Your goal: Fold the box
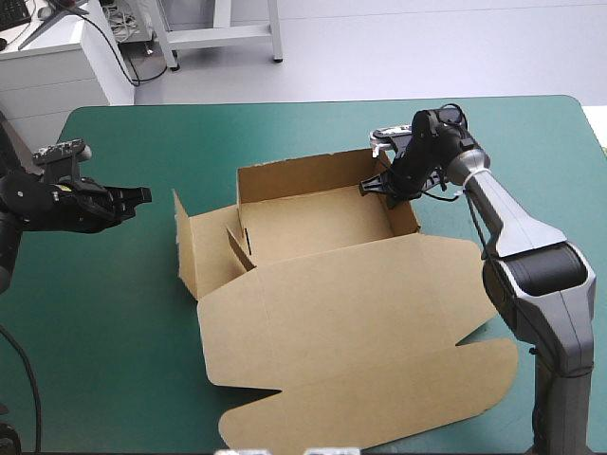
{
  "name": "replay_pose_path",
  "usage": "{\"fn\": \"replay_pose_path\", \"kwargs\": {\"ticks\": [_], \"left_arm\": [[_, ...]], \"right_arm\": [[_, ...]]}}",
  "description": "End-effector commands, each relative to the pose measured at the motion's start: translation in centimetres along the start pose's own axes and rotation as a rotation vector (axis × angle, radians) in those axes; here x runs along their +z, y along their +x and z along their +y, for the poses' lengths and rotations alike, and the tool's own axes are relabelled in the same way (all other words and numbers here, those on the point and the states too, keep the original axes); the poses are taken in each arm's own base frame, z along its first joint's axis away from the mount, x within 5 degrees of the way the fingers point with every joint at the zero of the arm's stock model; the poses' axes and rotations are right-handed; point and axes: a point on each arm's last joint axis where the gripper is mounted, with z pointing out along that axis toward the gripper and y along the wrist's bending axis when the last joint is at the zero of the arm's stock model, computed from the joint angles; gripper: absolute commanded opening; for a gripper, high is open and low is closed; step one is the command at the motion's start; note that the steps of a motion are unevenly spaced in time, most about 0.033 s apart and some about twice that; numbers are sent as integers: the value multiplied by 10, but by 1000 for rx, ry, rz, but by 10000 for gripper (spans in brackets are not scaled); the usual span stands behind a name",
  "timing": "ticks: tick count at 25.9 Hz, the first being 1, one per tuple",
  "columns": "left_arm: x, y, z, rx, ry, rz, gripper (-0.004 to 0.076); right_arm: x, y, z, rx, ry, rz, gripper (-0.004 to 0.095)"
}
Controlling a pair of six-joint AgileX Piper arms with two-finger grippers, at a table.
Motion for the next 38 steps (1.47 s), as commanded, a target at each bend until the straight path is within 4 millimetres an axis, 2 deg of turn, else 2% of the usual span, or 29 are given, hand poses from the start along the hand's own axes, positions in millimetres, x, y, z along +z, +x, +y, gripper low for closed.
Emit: {"fn": "replay_pose_path", "kwargs": {"ticks": [1,4,6,7,8,11,12,13,15,19,21,29,33,38], "left_arm": [[-15,-7,-7,-11,30,-86,-8],[-15,-7,-7,-11,31,-82,-8],[-15,-7,-7,-11,32,-75,-8],[-15,-7,-7,-12,33,-76,-8],[-15,-7,-8,-17,41,-79,-8],[-14,-8,-10,2,67,-82,23],[-12,-8,-11,-21,91,-80,73],[-11,-9,-12,-31,104,-80,109],[-6,-10,-15,-72,159,-68,243],[0,-12,-19,-130,233,-49,508],[3,-13,-21,-155,264,-43,597],[3,-16,-28,-211,364,-46,587],[0,-15,-36,-144,453,-52,581],[-4,-14,-43,-95,531,-44,581]], "right_arm": [[-38,0,3,-10,-12,-55,-19],[-54,1,-6,23,-37,-93,-19],[-91,5,-20,46,-104,-181,-19],[-102,7,-23,52,-116,-208,-19],[-125,12,-26,51,-139,-263,-19],[-164,23,-30,49,-154,-356,-19],[-180,29,-33,52,-144,-391,-19],[-187,32,-33,47,-141,-408,-19],[-204,39,-31,38,-133,-447,-19],[-217,45,-28,34,-137,-477,-19],[-219,46,-25,34,-158,-485,-19],[-221,46,-19,38,-229,-496,-19],[-220,45,-19,39,-229,-494,-18],[-208,39,-22,52,-249,-469,-17]]}}
